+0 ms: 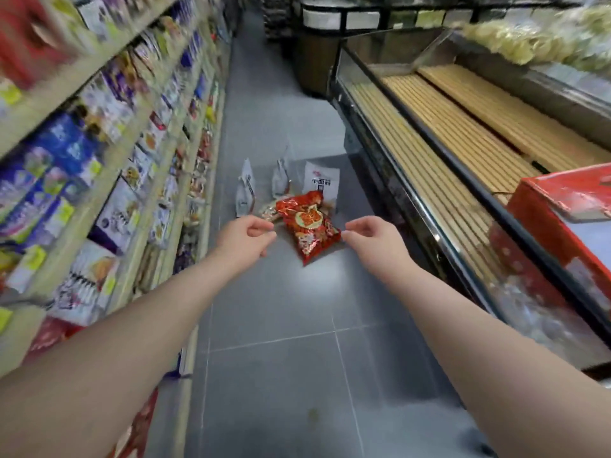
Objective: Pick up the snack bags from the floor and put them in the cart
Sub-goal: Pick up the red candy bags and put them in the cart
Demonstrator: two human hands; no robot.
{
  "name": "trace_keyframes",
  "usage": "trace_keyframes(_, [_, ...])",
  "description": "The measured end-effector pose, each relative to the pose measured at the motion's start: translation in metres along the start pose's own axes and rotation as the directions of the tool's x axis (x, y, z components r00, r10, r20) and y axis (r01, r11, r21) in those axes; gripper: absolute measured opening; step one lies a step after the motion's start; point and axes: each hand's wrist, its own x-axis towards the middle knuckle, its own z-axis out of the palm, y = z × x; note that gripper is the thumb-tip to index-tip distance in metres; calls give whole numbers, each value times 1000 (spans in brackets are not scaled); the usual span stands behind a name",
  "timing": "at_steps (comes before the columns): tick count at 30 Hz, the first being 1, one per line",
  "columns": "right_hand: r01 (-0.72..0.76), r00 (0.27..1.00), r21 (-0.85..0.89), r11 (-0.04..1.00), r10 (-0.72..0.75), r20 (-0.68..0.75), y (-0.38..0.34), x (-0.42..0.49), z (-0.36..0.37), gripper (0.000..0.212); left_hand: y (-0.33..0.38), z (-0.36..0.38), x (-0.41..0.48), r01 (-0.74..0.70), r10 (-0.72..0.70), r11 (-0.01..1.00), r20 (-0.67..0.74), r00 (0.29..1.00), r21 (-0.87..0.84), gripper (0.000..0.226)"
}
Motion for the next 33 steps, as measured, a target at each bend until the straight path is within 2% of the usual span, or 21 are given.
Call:
trace_keyframes(3, [-6, 1000, -2, 1000, 6, -1, -10, 35, 21, 17, -7, -15, 31, 15, -14, 1000, 8, 1000, -13, 19])
trace_keyframes(8, [-31, 998, -5, 1000, 31, 45, -19, 125, 59, 9, -16, -28, 116, 56, -56, 998, -11, 998, -7, 20])
trace_keyframes(15, [-13, 996, -38, 999, 16, 89, -51, 302, 96, 14, -2, -40, 280, 83, -83, 996, -50, 995, -16, 17])
trace_keyframes(20, [-15, 984, -62, 998, 26, 176, -75, 401, 123, 21, -1, -45, 379, 127, -129, 991, -25, 991, -44, 17])
trace_keyframes(25, [-45, 974, -100, 994, 65, 215, -80, 494, 157, 17, -17, -46, 482, 176, -175, 982, 15, 984, -63, 18])
trace_keyframes(28, [-66, 977, -106, 992, 86, 196, -75, 560, 183, 15, -36, -42, 557, 194, -191, 979, 53, 980, -62, 11])
trace_keyframes(33, [-144, 980, -110, 983, 157, 121, -63, 670, 232, 19, -61, -31, 688, 204, -195, 975, 106, 975, -86, 12])
